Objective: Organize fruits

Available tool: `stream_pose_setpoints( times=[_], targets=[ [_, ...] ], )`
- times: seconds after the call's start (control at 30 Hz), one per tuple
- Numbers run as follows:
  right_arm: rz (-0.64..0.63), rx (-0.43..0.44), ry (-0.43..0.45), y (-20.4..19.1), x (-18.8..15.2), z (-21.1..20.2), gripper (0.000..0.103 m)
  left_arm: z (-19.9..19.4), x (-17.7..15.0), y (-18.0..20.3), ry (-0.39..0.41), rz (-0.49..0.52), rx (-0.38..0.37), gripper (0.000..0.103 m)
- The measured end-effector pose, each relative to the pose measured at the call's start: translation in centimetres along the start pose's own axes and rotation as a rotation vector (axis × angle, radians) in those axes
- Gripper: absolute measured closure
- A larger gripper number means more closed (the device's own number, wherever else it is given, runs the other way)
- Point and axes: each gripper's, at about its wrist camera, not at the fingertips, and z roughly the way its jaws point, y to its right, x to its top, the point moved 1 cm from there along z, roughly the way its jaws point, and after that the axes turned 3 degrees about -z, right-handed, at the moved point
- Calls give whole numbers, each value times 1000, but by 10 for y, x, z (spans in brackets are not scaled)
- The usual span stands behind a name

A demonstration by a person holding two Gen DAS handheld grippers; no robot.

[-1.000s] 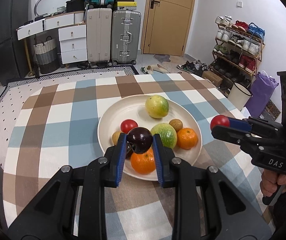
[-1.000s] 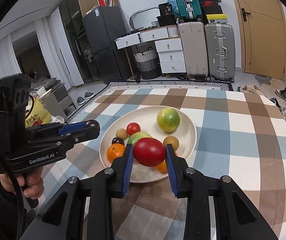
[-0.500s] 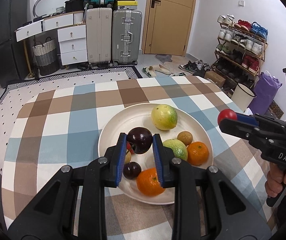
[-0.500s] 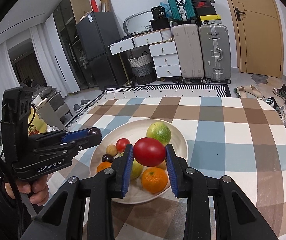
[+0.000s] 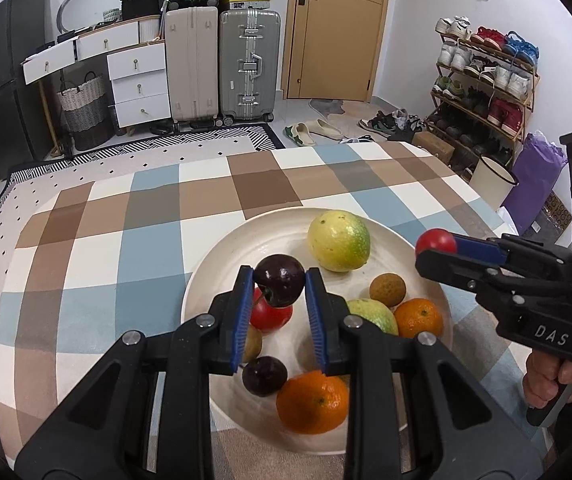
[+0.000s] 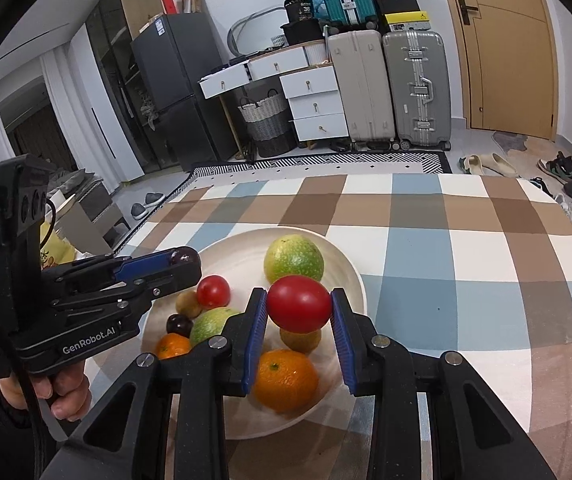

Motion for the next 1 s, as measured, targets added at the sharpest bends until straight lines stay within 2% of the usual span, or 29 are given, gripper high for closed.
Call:
stream_pose_setpoints(
  times=[0.33, 0.43, 0.6, 0.63, 0.67, 0.7, 0.77, 0.87, 0.93, 0.97, 1.0],
  targets=[
    [4, -23, -31, 7, 0, 15, 71, 16, 4, 4, -22, 12, -1, 79],
    [1, -41, -20, 8, 0, 12, 59, 15, 4, 5, -39, 12, -9, 79],
    [13, -59, -5, 12, -2, 2, 48, 6, 3, 6, -39, 5, -13, 77],
    [10, -61, -6, 12, -3, -1, 46, 4, 2, 6, -43, 1, -15, 69],
    [7, -64, -4, 13, -4, -3, 38, 1, 1, 5, -43, -6, -13, 56],
    [3, -70, 0, 13, -5, -6, 27, -2, 0, 4, -39, -13, -10, 49],
    [4, -71, 11, 13, -7, -13, 12, -11, -2, 2, -21, -33, -7, 23],
    [3, -60, 22, 12, -10, -24, 2, -26, -7, -3, 4, -62, -2, 14],
    [1, -56, 38, 10, -13, -31, 1, -36, -11, -5, 10, -73, 15, 9],
    [-2, -48, 48, 8, -14, -34, 1, -42, -13, -6, 17, -73, 21, 1],
    [-5, -38, 55, 7, -16, -38, 0, -49, -16, -6, 32, -73, 27, 1]
  ],
)
